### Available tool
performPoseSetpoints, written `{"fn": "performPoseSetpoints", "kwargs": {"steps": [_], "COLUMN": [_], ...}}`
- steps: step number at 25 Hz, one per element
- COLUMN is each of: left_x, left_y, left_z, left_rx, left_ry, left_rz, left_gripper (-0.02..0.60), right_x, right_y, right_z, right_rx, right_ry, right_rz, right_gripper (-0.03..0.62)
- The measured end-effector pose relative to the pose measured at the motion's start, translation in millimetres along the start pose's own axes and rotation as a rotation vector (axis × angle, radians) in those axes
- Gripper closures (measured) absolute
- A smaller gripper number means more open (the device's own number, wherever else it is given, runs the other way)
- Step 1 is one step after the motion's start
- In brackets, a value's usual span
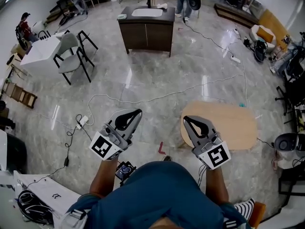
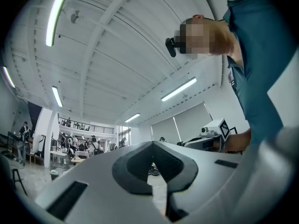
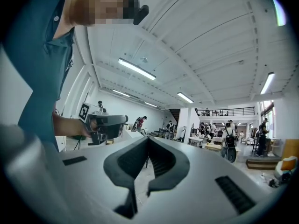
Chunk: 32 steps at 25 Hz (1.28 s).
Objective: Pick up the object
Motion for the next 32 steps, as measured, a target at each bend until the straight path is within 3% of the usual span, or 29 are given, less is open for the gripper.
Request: {"fn": "performPoseSetpoints", "kwargs": {"steps": [13,32], "left_x": [-27.0,-205.7], "left_y": [-21.5,-55.3], "left_z": [-56.5,-70.0], "left_rx": [-0.034,-0.002], "left_ry": [0.028,-0.088], "left_rz": [-0.027,0.028], "left_gripper": [0.578,0.578], "right_x": [71.9,109.3], "right_y": [-26.7,-35.2], "right_z": [-23.1,-180.2], "right_rx": [0.006,-0.018], "right_ry": [0.043,-0.088], "right_rz": [-0.036,0.032], "right_gripper": [0.579,0.579]}}
Point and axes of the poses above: the fingertips, and each gripper's own axes: z backward along the fingers, x to its right, y out of its top, the point moved 10 cm from there along z, backward along the fingers, and after that the axes turned 1 degree about -x, right-handed, at the moved point
